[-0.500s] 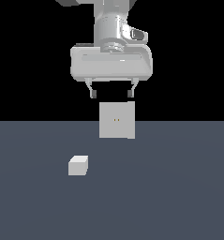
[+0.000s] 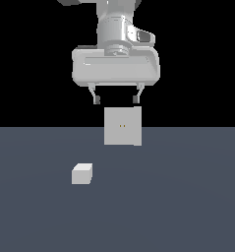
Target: Plug the charger into the wall socket.
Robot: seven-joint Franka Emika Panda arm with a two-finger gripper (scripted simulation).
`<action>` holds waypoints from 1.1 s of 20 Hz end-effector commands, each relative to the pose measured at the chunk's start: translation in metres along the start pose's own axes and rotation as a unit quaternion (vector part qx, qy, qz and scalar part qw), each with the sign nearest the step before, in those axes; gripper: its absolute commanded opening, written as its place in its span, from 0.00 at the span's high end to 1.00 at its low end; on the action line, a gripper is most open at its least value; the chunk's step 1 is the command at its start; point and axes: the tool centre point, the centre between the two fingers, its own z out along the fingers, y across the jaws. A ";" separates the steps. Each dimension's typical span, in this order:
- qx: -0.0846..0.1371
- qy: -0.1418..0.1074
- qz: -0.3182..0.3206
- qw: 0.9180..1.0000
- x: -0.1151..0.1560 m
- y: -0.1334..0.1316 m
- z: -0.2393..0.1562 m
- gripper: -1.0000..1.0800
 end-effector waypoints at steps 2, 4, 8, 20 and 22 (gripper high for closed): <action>0.001 0.009 -0.002 1.000 -0.004 -0.003 0.004 0.04; 0.001 0.015 -0.003 1.000 -0.007 -0.005 0.007 0.04; 0.003 0.032 -0.006 0.999 -0.015 -0.011 0.014 0.04; 0.008 0.096 -0.018 0.995 -0.041 -0.033 0.045 0.04; 0.009 0.107 -0.020 0.994 -0.045 -0.037 0.051 0.04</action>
